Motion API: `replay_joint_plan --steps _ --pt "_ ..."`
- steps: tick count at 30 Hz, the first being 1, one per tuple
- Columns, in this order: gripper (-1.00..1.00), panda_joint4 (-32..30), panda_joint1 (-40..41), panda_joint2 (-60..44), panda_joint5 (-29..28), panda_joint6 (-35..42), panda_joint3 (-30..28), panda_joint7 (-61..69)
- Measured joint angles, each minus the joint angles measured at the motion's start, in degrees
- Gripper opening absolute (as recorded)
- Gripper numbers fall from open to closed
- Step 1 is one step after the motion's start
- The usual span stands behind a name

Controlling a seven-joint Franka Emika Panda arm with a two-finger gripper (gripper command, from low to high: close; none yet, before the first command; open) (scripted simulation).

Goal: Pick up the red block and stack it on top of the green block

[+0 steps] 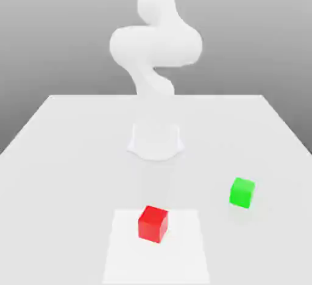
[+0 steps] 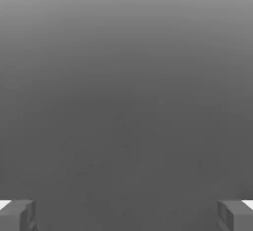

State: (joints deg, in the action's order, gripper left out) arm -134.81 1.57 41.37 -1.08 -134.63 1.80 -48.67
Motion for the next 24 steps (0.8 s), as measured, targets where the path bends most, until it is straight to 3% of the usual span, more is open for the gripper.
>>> replay_joint_plan --steps 12,18,24 --pt "0.0 -16.24 6.76 -25.75 -4.1 -15.69 5.62 -14.59" --pt "0.0 -24.75 6.84 -38.74 -0.05 -24.2 5.69 -17.77" --pt "0.0 -24.67 6.29 -48.84 -2.04 -32.54 4.43 -20.3"
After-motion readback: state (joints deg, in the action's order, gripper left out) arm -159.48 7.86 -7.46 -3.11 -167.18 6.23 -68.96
